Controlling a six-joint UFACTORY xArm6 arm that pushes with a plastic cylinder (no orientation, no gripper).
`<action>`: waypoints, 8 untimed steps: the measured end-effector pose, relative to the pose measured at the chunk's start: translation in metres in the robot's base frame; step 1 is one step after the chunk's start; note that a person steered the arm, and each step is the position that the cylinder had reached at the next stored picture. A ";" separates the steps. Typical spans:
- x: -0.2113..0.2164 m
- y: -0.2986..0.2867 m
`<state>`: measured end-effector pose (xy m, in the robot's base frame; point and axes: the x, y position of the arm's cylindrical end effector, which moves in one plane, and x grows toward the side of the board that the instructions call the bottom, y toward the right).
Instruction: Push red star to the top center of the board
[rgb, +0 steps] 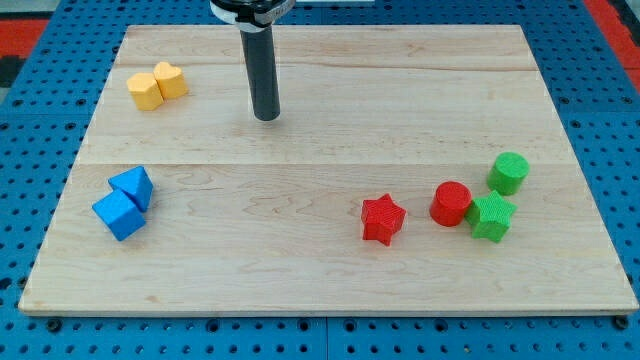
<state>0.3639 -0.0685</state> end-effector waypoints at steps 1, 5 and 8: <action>0.000 0.003; -0.003 0.036; 0.145 0.057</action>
<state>0.5091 -0.0116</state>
